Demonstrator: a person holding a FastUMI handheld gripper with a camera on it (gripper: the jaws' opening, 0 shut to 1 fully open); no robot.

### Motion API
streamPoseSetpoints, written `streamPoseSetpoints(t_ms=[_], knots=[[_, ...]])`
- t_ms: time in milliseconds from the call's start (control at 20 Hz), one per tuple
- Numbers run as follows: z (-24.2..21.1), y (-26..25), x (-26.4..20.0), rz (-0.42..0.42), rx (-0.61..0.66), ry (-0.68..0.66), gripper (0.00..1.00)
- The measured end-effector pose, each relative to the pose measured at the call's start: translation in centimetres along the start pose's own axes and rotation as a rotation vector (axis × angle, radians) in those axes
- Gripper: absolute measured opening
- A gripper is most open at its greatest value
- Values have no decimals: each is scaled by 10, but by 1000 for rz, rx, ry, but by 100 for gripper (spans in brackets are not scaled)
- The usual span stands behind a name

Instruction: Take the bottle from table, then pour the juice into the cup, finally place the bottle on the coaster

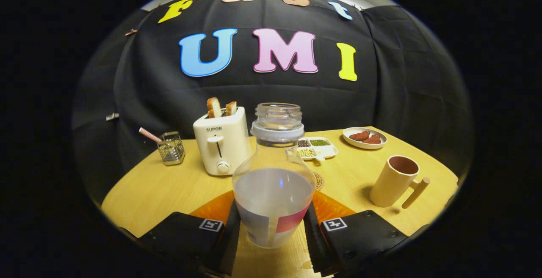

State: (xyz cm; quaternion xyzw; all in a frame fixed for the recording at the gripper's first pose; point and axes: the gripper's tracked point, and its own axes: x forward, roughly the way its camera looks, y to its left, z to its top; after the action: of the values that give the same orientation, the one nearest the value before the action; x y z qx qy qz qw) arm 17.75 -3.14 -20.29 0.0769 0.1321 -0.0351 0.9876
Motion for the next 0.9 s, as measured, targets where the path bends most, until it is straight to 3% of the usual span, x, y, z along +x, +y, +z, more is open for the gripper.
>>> streamPoseSetpoints(t_ms=[450, 900], knots=[[62, -32, -5, 23, 423, 16, 70], [87, -75, 8, 51, 787, 64, 70]])
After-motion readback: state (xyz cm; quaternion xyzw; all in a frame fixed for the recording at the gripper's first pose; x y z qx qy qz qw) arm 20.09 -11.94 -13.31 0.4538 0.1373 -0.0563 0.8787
